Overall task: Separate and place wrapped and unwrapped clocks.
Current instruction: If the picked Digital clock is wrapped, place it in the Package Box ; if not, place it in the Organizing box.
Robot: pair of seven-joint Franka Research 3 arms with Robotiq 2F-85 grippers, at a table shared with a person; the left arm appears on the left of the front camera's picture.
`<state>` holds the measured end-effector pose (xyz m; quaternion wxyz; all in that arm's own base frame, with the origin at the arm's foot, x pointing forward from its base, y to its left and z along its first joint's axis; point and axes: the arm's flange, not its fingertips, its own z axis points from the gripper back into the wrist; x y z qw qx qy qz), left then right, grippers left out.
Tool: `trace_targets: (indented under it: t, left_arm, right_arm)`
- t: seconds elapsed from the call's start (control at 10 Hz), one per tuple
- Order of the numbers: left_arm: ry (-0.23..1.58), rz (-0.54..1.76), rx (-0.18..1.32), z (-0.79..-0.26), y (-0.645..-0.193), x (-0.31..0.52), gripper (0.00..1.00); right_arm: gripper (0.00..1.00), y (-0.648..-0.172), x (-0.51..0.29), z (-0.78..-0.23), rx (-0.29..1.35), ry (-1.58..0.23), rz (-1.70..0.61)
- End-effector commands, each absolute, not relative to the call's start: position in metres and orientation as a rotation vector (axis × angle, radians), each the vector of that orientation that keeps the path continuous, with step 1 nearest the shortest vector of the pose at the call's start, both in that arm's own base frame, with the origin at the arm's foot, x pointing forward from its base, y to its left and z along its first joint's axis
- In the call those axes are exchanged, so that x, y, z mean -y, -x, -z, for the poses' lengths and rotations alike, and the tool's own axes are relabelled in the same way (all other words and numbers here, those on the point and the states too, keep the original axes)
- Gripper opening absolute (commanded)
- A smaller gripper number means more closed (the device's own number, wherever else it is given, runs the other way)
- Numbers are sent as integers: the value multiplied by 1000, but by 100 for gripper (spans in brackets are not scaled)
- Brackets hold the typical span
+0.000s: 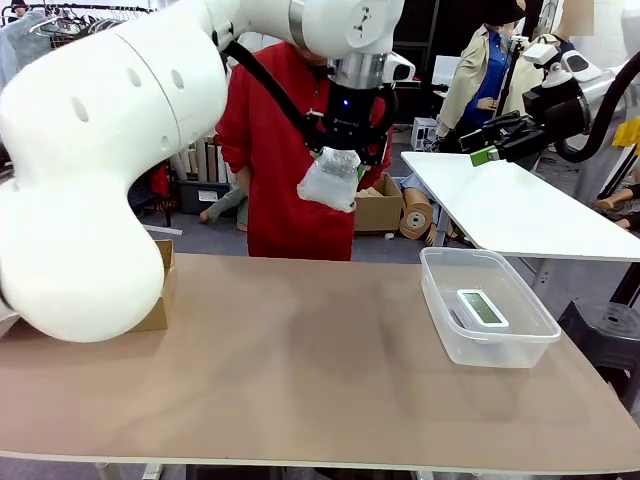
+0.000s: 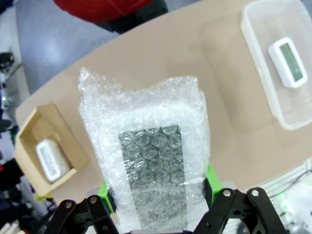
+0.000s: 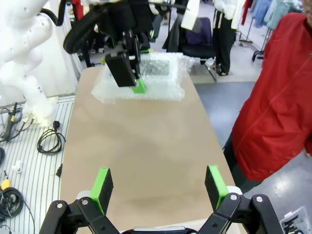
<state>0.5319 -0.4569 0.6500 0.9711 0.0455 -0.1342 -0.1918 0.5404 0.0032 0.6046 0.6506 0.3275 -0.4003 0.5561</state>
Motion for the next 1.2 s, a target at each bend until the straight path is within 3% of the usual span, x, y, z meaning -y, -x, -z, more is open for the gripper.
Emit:
trace_targets:
  t: [0.0,0.3,0.6,1.1]
  left_arm:
    - [-82,492,239,-639,-490,399,0]
    - [-48,545,243,-658,-465,363,0]
    - [-45,640,107,-665,-457,336,0]
    - [-164,655,20,-635,-441,299,0]
  right_arm:
    - [100,-539,-3,-606,917,-744,-1281]
    - [100,-539,-3,-606,917,-744,-1281]
    - [100,-539,-3,-606,917,-744,-1281]
    - [100,-539,-3,-606,917,-744,-1281]
